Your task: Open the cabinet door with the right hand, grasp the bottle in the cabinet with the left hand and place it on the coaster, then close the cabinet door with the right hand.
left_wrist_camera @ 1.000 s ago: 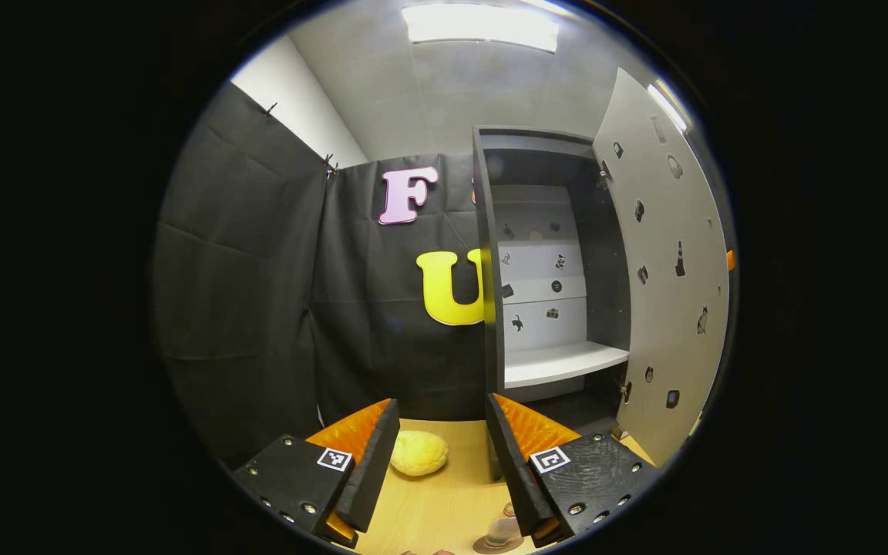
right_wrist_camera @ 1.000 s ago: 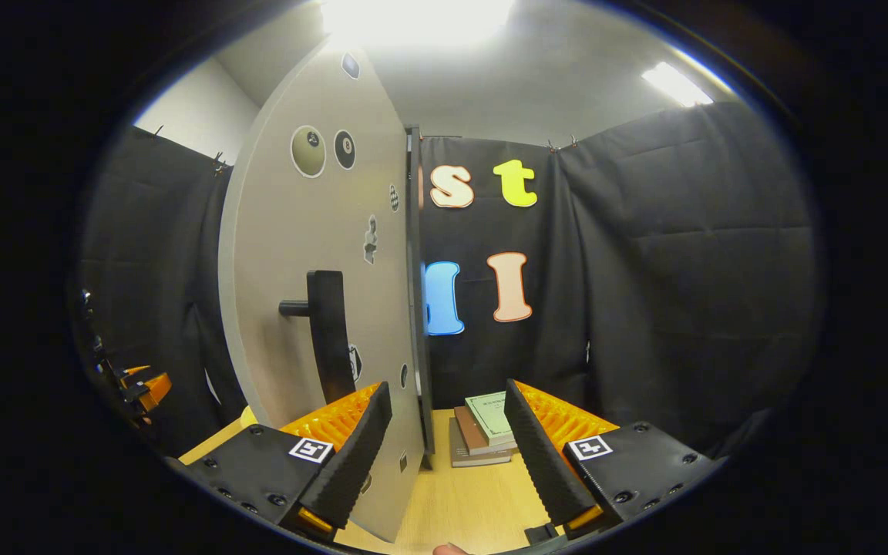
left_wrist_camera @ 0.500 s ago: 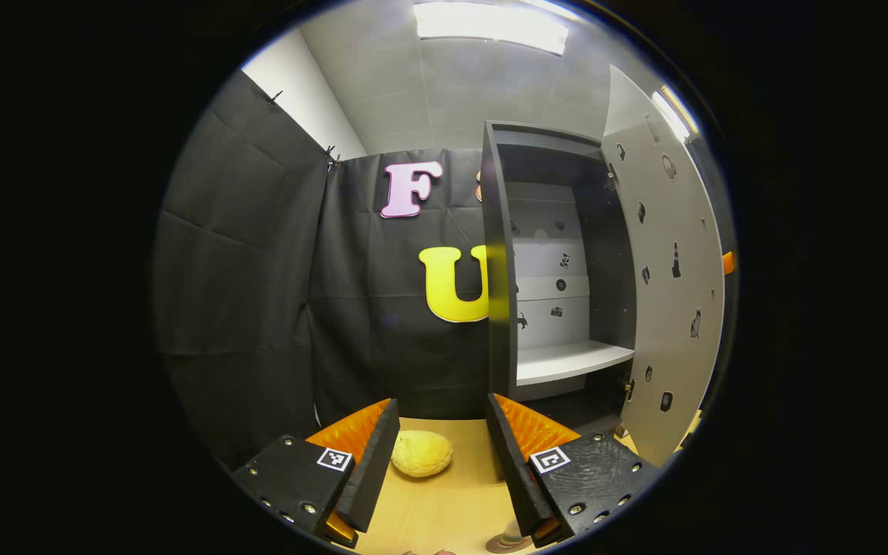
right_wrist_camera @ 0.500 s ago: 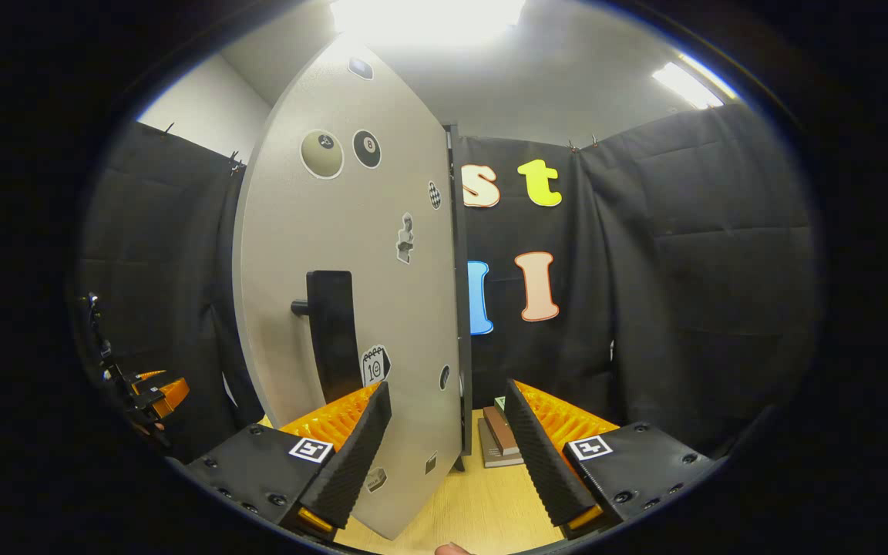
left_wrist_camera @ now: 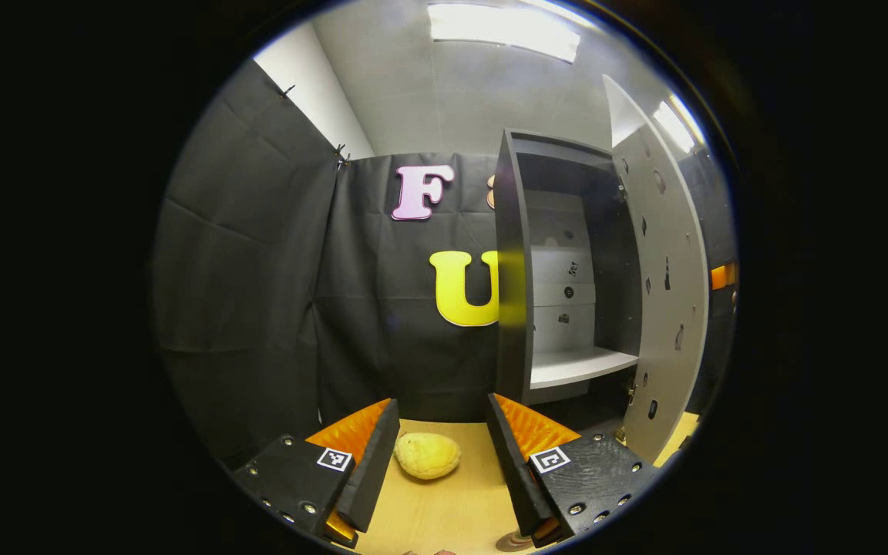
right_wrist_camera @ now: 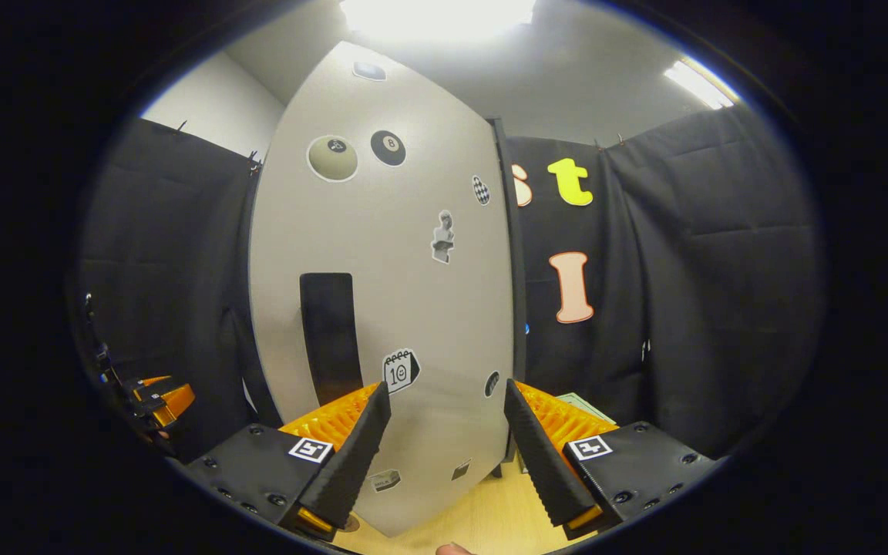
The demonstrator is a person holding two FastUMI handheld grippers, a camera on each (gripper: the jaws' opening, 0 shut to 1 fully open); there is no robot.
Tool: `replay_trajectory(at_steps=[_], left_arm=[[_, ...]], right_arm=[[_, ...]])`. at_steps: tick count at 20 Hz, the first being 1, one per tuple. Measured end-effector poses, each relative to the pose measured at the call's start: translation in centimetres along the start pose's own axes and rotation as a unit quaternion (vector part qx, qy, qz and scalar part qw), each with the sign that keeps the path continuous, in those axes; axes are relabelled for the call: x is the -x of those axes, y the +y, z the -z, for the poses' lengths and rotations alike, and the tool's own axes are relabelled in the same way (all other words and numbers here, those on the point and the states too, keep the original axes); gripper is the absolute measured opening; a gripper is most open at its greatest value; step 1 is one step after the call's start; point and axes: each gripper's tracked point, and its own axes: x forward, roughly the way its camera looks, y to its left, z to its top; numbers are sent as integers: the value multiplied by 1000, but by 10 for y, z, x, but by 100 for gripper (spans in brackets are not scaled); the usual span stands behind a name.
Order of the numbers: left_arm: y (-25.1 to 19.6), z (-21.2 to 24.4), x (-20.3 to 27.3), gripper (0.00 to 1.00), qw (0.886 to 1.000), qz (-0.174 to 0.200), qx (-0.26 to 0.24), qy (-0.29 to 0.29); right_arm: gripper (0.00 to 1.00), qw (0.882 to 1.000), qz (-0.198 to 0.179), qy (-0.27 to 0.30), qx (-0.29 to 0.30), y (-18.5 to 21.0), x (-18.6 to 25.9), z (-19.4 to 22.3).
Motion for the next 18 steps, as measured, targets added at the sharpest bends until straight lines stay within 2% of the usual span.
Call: replay_trajectory(at_steps=[5, 9, 10, 11, 12, 14, 15, 16, 18], left_arm=[[24, 3, 9, 66, 1000, -14, -4, 4], [36, 6, 18, 66, 1000, -25, 1, 11], [37, 5, 21, 65, 1000, -26, 3, 12], [37, 4, 22, 66, 1000, -25, 3, 12], [35, 3, 23, 66, 1000, -24, 2, 13], [32, -2, 27, 65, 1000, -27, -3, 12], [28, -5, 29, 66, 1000, -28, -5, 10], [22, -8, 30, 66, 1000, -28, -6, 8], [3, -16, 32, 66, 1000, -25, -7, 4]], right_arm=[[95, 999, -44, -3, -3, 21, -3, -1], [96, 999, -51, 2, 9, 24, -5, 2], [91, 998, -56, 4, 9, 26, -5, 4], [91, 998, -60, 4, 9, 27, -4, 4], [96, 998, -63, 1, 12, 28, -5, 3], [96, 998, -66, -7, 19, 24, -6, 1], [92, 997, -67, -9, 21, 24, -8, 2], [98, 997, -69, -10, 22, 24, -7, 2], [98, 997, -72, -16, 20, 17, -4, -1]])
